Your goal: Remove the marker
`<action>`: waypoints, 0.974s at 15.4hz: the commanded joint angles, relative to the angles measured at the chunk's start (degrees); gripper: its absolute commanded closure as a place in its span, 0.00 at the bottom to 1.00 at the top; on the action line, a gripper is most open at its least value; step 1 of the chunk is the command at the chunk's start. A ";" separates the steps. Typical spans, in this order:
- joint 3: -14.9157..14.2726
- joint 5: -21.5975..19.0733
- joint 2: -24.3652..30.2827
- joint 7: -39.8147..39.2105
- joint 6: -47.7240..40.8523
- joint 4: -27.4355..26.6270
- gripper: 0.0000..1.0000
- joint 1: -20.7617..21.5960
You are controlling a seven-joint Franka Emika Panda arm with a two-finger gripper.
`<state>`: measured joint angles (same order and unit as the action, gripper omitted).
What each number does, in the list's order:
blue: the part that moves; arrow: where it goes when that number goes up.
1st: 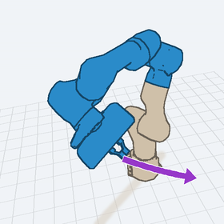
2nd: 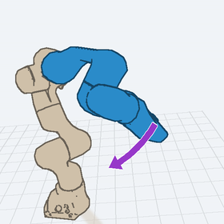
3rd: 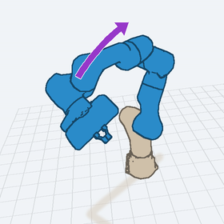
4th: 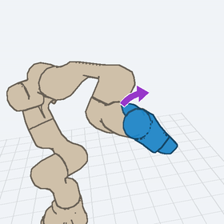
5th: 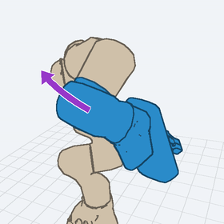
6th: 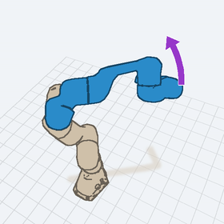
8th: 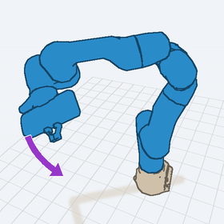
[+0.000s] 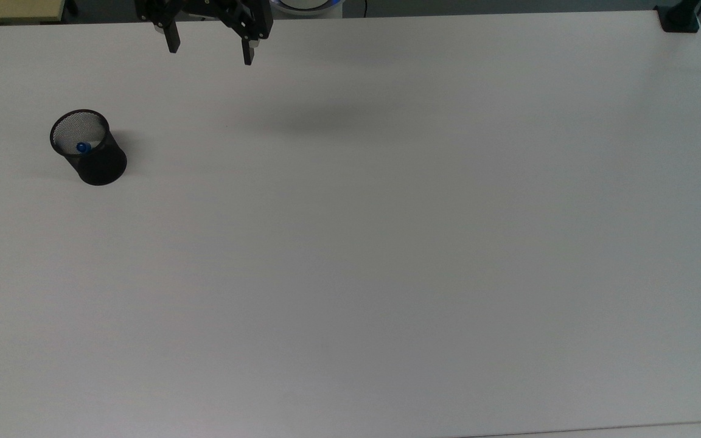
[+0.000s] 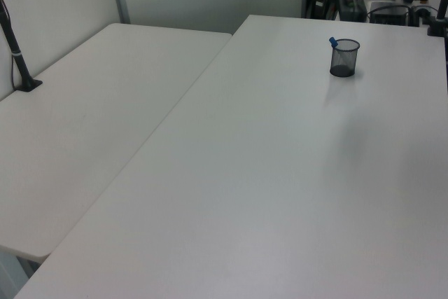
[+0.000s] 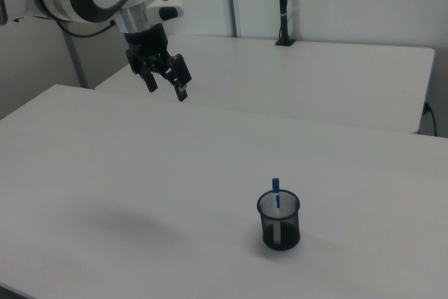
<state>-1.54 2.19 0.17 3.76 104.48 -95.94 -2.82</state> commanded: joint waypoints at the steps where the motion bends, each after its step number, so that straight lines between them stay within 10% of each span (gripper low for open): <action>1: -0.74 0.27 0.36 -0.77 -1.21 0.23 0.00 0.88; 11: -0.83 0.36 0.36 -2.08 -1.21 0.23 0.00 0.36; 15: -3.02 0.62 0.53 -13.74 -2.09 0.06 0.00 -0.44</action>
<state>-2.37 2.24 0.19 -1.03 104.32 -95.94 -2.98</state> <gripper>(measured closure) 0.000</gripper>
